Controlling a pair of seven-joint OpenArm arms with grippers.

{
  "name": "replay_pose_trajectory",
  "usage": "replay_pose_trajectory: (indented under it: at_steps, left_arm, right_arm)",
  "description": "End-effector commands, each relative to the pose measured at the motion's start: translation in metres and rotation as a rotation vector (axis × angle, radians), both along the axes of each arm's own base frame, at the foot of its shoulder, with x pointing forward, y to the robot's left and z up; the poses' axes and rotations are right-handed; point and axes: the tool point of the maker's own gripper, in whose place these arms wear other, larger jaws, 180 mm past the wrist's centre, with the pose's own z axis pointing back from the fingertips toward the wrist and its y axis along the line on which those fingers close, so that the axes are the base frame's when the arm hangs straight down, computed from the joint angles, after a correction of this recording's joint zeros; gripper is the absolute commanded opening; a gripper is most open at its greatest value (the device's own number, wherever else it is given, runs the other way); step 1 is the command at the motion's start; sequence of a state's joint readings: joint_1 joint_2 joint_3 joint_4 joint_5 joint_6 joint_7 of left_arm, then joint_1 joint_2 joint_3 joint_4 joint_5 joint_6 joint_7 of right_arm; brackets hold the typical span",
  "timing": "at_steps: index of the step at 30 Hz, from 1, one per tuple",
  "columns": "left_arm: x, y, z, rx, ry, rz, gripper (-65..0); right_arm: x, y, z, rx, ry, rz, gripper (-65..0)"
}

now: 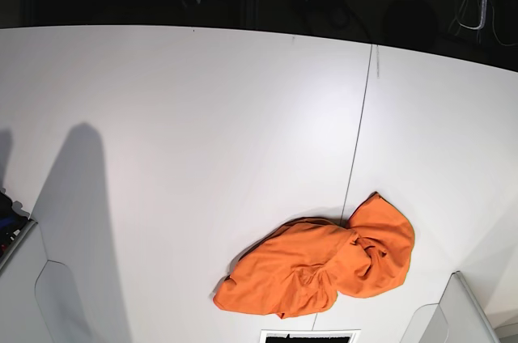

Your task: Layout the t-shirt on the table in an organized manner, then fold the t-shirt properly

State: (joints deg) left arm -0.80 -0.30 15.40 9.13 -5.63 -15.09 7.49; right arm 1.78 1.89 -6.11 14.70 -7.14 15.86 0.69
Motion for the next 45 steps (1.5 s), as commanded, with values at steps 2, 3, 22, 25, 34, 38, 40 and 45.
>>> replay_pose_trajectory:
  at_steps: [2,3,22,25,34,38,40,45]
  left_arm:
    - [0.004,-0.006,0.001,-0.017,-0.009,0.002,-53.5]
    - [0.004,-0.006,0.001,-0.017,-0.009,0.002,-53.5]
    - [-0.065,-0.014,0.007,-0.074,-0.071,0.050,-53.5]
    - [-0.059,-0.012,0.013,-0.090,-0.149,0.053,-53.5]
    - [-0.037,-0.006,0.055,-0.126,-0.355,0.072,-53.5]
    - [-0.026,0.008,0.076,-0.105,-0.432,0.137,-53.5]
    - [-0.020,0.017,0.086,-0.087,-0.469,0.164,-53.5]
    - [-0.003,0.027,0.117,-0.103,-0.560,0.191,-53.5]
  right_arm:
    - [0.007,0.004,0.002,0.021,-0.017,0.001,-60.2]
    - [0.006,0.004,0.002,0.021,-0.017,0.001,-60.2]
    - [-0.051,-0.012,0.006,0.038,-0.078,-0.036,-60.2]
    - [-0.059,-0.015,0.014,0.047,-0.121,-0.036,-60.2]
    - [-0.071,0.002,0.058,0.231,-0.205,0.030,-60.2]
    - [-0.069,0.009,0.081,0.278,-0.261,0.025,-60.2]
    - [-0.068,0.012,0.093,0.292,-0.290,0.010,-60.2]
    - [-0.064,0.013,0.121,0.312,-0.359,0.035,-60.2]
